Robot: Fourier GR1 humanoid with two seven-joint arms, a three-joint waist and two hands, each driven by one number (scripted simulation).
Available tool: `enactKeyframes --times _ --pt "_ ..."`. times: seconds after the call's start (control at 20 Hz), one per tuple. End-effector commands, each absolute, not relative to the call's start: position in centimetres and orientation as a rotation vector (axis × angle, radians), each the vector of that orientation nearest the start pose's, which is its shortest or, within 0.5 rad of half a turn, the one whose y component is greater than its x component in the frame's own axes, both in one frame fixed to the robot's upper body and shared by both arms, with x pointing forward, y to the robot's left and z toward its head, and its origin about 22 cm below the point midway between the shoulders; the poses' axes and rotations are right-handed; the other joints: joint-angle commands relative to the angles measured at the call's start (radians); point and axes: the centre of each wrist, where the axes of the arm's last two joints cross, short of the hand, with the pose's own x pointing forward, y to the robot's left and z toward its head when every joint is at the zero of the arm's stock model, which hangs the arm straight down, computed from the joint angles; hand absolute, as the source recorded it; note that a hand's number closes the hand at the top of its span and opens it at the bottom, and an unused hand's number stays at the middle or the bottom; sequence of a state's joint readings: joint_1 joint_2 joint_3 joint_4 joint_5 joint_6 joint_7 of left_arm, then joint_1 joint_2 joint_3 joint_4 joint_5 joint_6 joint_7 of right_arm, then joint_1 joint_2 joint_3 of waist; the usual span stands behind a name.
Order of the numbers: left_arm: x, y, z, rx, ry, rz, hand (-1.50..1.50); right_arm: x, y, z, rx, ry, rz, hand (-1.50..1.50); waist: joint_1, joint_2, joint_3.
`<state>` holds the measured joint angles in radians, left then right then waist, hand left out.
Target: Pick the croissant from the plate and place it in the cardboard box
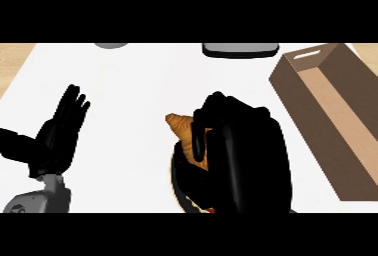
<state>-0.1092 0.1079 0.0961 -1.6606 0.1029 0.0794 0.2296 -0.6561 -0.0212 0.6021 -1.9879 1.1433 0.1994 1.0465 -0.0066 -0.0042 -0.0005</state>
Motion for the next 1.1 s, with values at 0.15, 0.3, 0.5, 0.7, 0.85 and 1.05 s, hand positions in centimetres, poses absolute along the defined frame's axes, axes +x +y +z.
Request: enactKeyframes --times 0.15,0.3,0.5,0.7,0.85,1.05 --pt "26.2 27.0 5.5 0.088 -1.543 0.117 0.00 23.8 -11.0 23.0 -1.153 -1.549 0.586 1.50 0.003 0.004 0.001" --pt "26.2 26.1 6.8 0.075 -1.545 0.105 0.00 25.7 -13.2 24.2 -1.163 -1.508 0.561 1.50 0.007 0.004 0.001" --pt "26.3 25.0 6.6 0.046 -1.533 0.116 0.00 27.0 -15.3 22.1 -1.267 -1.489 0.521 1.50 0.008 0.004 0.001" --pt "25.5 26.8 6.2 0.064 -1.554 0.089 0.00 29.6 -18.6 21.0 -1.366 -1.406 0.568 1.50 0.012 0.005 0.001" --pt "25.5 27.2 5.7 0.075 -1.551 0.116 0.00 31.6 -22.4 21.8 -1.387 -1.396 0.617 1.50 0.012 0.005 0.001" --pt "26.1 25.4 6.2 0.062 -1.544 0.096 0.00 34.4 -24.4 19.3 -1.401 -1.335 0.646 1.50 0.015 0.006 0.001"
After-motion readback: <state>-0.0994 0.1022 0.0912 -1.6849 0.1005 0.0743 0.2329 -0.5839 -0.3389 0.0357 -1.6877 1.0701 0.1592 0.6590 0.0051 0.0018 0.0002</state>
